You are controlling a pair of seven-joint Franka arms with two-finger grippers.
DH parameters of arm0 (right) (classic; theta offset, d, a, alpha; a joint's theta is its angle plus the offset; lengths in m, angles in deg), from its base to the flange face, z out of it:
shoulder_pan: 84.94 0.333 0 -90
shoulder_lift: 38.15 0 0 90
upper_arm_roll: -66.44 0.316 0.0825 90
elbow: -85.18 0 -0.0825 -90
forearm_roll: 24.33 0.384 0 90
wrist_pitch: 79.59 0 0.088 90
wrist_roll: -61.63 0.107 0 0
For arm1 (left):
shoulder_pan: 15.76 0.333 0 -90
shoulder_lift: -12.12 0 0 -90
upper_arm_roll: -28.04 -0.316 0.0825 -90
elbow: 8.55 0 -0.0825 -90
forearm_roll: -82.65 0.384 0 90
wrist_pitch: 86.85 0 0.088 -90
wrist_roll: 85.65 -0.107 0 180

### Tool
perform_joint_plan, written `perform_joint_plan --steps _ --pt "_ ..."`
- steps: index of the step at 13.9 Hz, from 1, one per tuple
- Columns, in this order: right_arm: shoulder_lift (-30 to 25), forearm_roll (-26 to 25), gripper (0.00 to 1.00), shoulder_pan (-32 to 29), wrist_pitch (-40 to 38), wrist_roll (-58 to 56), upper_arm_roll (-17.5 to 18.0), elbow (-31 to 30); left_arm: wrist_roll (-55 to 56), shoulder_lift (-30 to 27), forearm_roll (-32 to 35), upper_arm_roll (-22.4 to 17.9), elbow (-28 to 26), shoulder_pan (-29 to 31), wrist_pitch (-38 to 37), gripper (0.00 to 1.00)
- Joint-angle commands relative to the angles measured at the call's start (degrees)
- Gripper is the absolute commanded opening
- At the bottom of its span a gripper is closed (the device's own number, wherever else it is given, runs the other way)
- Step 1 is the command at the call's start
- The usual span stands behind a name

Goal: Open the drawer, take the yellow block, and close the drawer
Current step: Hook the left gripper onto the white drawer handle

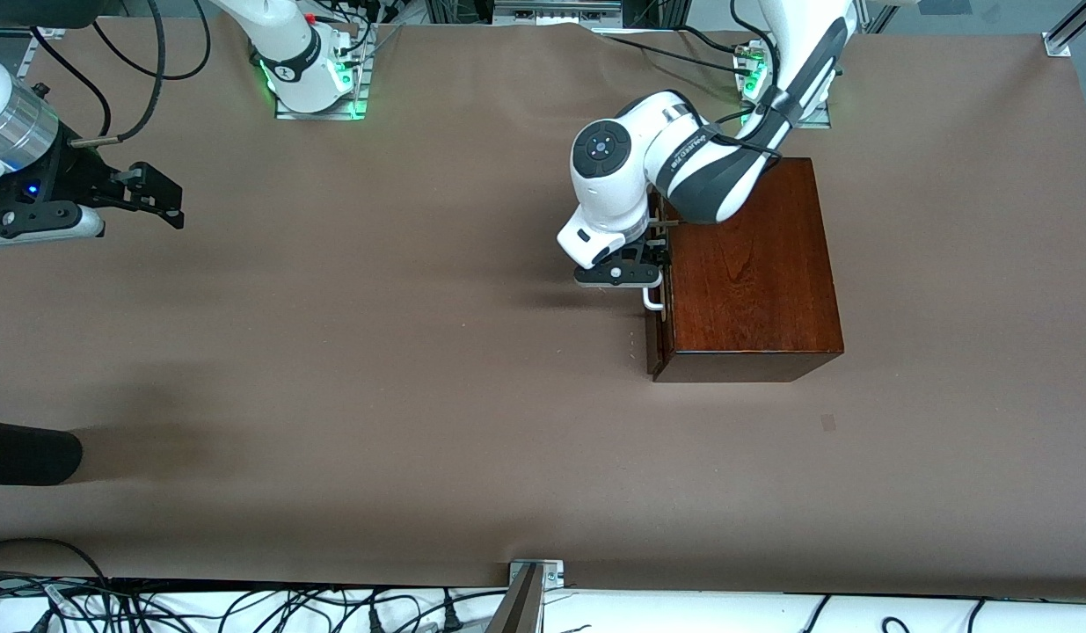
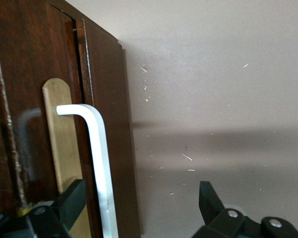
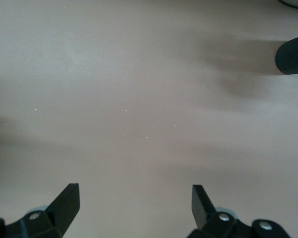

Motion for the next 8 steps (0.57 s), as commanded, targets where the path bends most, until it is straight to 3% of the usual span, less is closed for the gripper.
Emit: perform_joint_plan --steps 1,3,8 --pt "0.0 0.4 1.0 0.0 -1.1 0.8 0.1 0.8 3.7 2.3 1.2 -0.3 -0.8 -1.4 2.9 1.0" --pt "0.0 0.4 1.0 0.0 -1.1 0.8 0.0 0.8 4.9 2.9 4.2 -0.2 -0.9 -1.5 2.8 1.0" --pt "0.0 0.5 1.0 -0.1 -1.1 0.8 -0.1 0.7 5.4 3.9 4.6 0.0 0.1 -2.6 4.1 1.0"
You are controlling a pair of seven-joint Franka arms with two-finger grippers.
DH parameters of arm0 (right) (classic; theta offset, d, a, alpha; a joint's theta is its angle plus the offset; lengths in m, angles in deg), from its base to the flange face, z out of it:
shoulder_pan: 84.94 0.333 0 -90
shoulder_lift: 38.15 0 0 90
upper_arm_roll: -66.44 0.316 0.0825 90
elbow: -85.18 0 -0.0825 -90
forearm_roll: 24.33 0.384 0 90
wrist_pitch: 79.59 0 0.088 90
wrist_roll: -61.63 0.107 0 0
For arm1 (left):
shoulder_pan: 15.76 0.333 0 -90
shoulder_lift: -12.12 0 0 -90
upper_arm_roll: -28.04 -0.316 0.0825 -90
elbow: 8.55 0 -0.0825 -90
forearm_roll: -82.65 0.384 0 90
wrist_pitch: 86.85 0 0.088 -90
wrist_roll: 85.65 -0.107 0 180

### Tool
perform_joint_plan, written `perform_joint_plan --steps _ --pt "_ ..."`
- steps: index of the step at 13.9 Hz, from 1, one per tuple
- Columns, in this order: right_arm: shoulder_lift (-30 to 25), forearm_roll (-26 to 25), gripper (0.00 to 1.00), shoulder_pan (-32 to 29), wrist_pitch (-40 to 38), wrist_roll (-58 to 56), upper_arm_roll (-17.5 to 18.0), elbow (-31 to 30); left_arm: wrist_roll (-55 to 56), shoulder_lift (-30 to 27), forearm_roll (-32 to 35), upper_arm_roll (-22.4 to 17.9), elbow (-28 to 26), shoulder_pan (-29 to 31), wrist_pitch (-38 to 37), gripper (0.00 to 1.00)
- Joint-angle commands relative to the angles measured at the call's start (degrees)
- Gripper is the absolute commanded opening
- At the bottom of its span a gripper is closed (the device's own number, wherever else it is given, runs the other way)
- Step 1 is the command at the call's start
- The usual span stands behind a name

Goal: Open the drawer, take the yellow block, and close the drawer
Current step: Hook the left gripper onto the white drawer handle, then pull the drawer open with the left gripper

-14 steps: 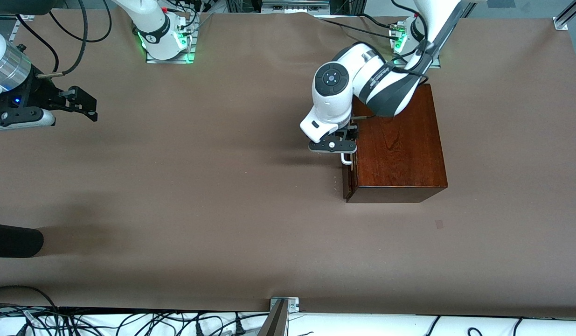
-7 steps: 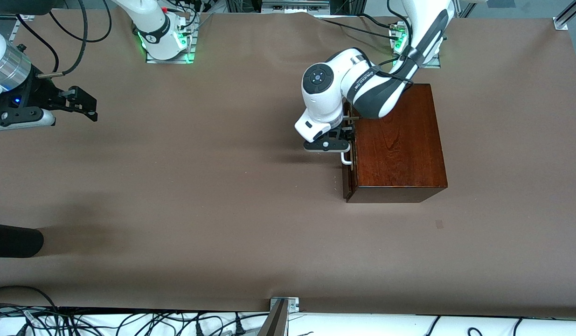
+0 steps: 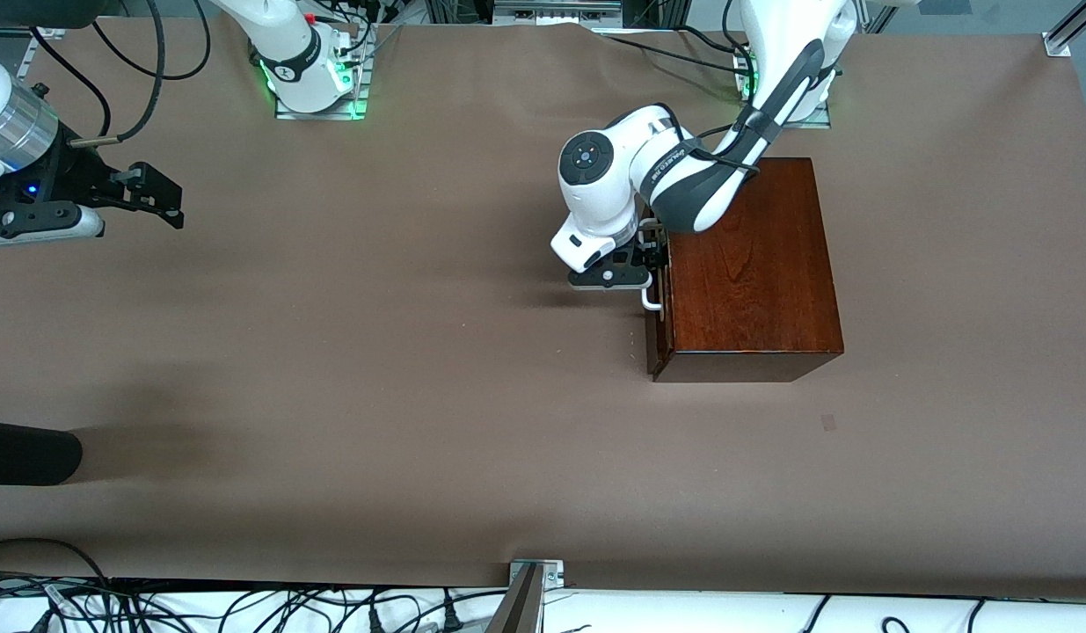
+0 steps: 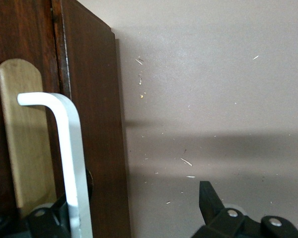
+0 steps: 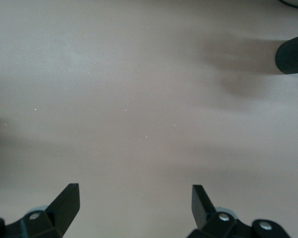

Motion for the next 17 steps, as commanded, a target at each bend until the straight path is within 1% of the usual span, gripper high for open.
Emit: perform_joint_plan --steps 1,3,4,5,9,10,15,17 --pt "0.0 0.5 1.0 -0.1 -1.0 0.7 -0.1 0.7 1.7 1.0 1.0 0.1 1.1 -2.5 3.1 1.0" --pt "0.0 0.4 1.0 -0.1 -1.1 0.7 -0.1 0.7 1.9 2.0 0.4 0.1 1.4 -2.7 5.2 1.0" --pt "0.0 0.4 1.0 -0.1 -1.0 0.7 -0.1 0.8 1.9 2.6 0.2 0.2 2.5 -3.3 6.7 1.0" --pt "0.0 0.5 1.0 -0.1 -1.0 0.7 -0.1 0.7 1.9 3.8 0.2 0.2 4.1 -4.7 7.0 1.0" --pt "0.1 0.4 1.0 -0.1 -0.9 0.8 -0.1 0.8 2.6 8.1 -1.1 0.2 12.1 -7.2 7.2 1.0" --pt "0.1 0.4 1.0 -0.1 -0.9 0.8 -0.1 0.8 2.6 8.6 -1.5 0.2 12.9 -7.3 7.2 1.0" --pt "0.2 0.5 1.0 -0.1 -0.8 0.8 -0.1 0.8 1.6 7.8 -1.5 0.2 13.0 -7.2 6.5 1.0" --pt "0.2 0.5 1.0 -0.1 -0.8 0.9 -0.1 0.9 1.7 6.0 -1.5 0.2 13.0 -6.8 3.7 1.0"
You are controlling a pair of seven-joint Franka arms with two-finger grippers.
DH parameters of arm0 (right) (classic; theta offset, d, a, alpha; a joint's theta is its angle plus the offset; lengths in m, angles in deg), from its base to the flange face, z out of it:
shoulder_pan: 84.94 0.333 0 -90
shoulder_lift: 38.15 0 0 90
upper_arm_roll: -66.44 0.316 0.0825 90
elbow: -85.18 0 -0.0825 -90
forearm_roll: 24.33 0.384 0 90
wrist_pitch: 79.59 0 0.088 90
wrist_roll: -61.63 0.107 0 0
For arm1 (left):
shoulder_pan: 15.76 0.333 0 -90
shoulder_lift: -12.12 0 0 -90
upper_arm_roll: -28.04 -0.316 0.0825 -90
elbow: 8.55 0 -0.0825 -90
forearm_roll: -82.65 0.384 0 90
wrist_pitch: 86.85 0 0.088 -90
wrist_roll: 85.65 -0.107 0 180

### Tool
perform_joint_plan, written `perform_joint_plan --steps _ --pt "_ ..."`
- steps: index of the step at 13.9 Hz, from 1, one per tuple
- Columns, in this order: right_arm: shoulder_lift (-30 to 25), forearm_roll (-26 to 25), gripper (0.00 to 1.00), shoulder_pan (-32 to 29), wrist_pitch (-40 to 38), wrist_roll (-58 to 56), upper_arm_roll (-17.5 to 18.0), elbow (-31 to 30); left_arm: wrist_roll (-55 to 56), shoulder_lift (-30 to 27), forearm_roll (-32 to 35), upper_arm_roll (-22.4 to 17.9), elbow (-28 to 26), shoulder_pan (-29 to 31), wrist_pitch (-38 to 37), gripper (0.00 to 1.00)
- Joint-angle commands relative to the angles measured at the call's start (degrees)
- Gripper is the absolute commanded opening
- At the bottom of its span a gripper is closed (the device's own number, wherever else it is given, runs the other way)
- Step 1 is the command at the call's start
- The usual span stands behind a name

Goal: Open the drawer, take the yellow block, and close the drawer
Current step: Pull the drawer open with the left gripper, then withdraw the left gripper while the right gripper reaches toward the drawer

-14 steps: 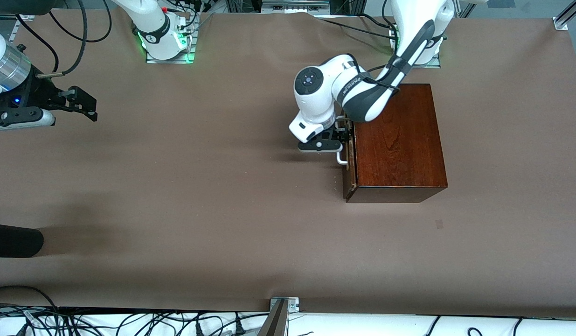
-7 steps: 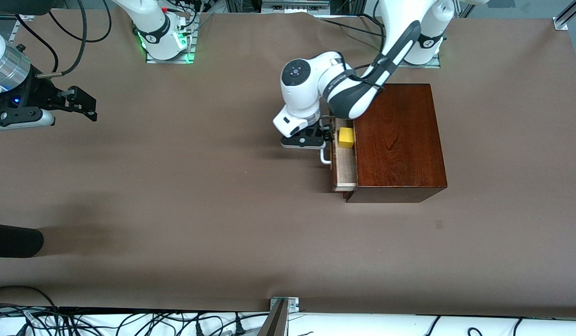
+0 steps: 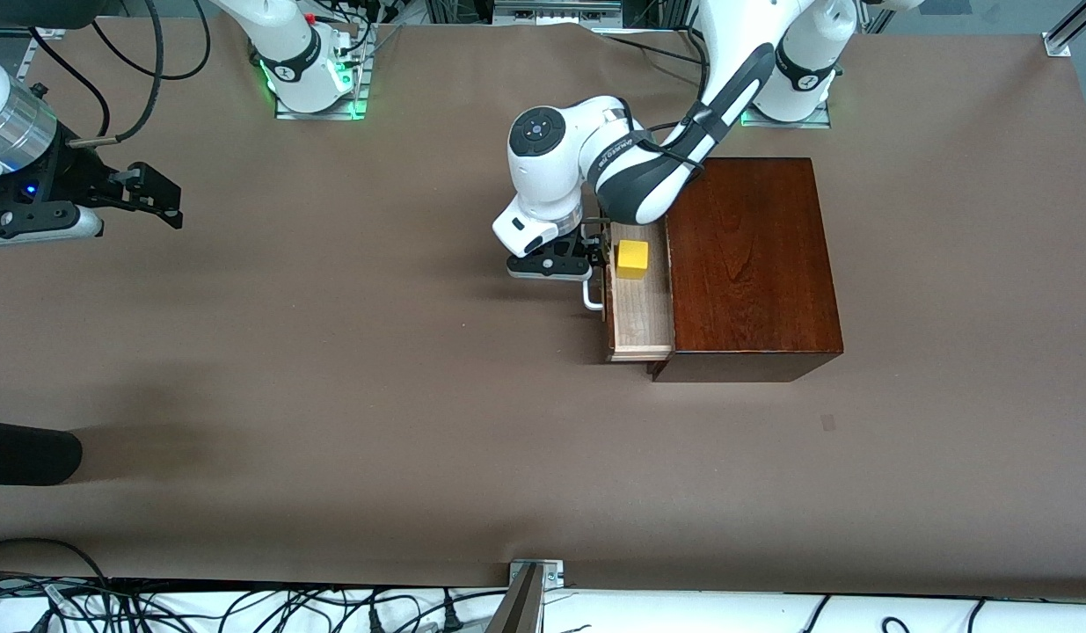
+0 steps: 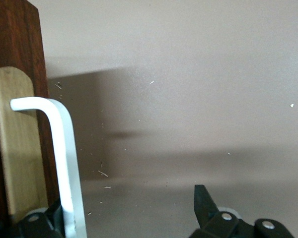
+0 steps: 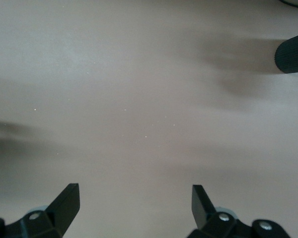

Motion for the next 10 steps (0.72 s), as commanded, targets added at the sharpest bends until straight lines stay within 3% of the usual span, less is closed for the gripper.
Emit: perform_joint_plan --steps 1,7,10 --pt "0.2 0.4 1.0 -0.1 -0.8 0.8 0.1 0.9 -1.1 -0.6 -0.8 0.5 2.8 0.0 -2.7 1.0" --pt "0.0 0.5 1.0 -0.1 -1.1 0.8 0.0 0.7 -4.0 -4.9 -0.5 0.6 3.0 0.0 -15.3 1.0" --pt "0.1 0.5 1.0 -0.1 -1.0 0.8 0.1 0.7 -7.0 -6.5 -0.5 0.1 8.3 0.4 -22.4 1.0"
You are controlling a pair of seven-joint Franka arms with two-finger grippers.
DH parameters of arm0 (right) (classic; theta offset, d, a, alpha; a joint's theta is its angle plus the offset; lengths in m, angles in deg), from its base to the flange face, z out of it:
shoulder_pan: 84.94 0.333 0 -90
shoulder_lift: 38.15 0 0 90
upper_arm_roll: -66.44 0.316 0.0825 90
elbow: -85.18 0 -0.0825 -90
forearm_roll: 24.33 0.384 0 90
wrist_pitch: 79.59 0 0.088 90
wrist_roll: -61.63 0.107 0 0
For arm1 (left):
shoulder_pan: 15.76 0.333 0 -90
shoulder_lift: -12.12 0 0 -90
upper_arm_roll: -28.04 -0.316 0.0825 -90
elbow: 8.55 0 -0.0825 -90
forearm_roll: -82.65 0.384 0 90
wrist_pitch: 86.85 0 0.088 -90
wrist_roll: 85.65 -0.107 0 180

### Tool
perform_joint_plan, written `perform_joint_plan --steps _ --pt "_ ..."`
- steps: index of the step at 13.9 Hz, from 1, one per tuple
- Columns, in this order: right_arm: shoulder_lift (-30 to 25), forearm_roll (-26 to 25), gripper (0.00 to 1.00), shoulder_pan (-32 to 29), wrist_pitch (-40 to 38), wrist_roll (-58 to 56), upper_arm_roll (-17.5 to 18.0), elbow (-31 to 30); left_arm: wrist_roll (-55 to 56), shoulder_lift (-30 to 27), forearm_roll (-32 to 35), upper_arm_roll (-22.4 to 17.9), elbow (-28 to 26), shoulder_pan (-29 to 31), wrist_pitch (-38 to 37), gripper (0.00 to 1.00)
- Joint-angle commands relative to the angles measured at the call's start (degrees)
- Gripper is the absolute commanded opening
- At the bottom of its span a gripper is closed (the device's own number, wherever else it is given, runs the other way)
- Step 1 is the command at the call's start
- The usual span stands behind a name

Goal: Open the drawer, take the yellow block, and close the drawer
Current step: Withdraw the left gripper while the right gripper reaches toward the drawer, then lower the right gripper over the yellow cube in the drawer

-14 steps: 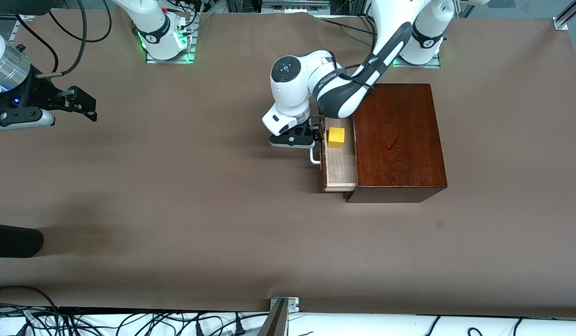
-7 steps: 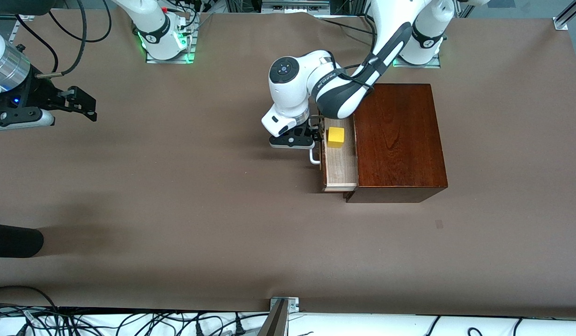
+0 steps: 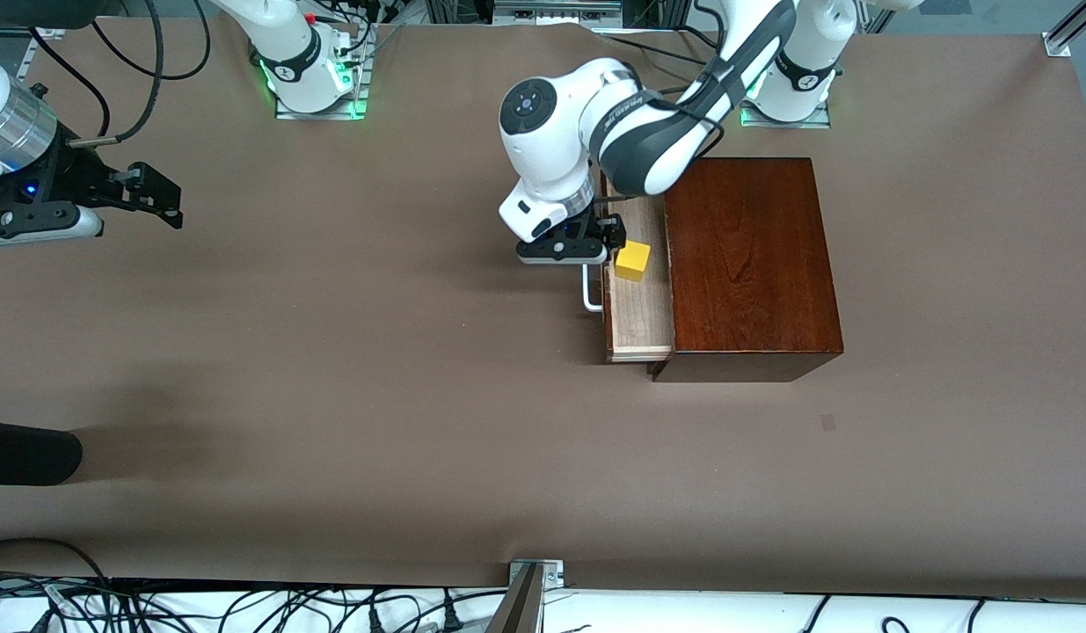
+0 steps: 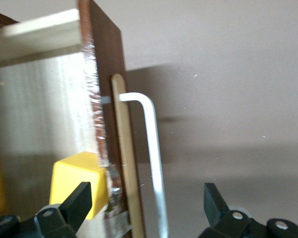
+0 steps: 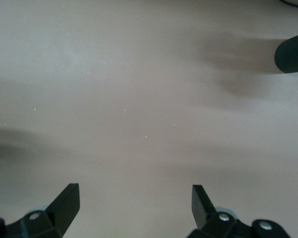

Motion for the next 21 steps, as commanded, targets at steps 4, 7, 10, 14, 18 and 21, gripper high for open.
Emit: perform_joint_plan --steps 4,7,10,14,18,21 --pt "0.0 0.5 1.0 -0.1 -1.0 0.7 0.2 0.8 -15.7 -6.2 -1.7 0.1 9.5 7.4 -16.5 1.0" --pt "0.2 0.3 1.0 0.2 -0.4 -0.1 0.4 1.3 -26.2 -10.8 -7.6 0.1 9.5 16.7 -17.1 1.0" --pt "1.7 1.1 1.0 2.3 0.0 -0.3 0.8 1.4 -41.0 -14.0 -13.9 0.2 9.7 27.6 -17.4 1.0" --pt "4.2 1.3 1.0 7.0 -0.7 -1.2 2.1 2.2 -49.9 -21.4 -22.0 -13.0 4.9 27.2 -16.9 1.0" --pt "9.4 3.1 1.0 19.9 -0.3 -5.4 3.0 3.6 -51.2 -31.5 -24.3 -22.4 -10.8 24.8 -3.7 1.0" --pt "19.1 3.5 1.0 30.2 3.3 -5.7 2.9 13.9 -51.3 -31.2 -23.2 -22.1 -10.4 24.8 -6.6 1.0"
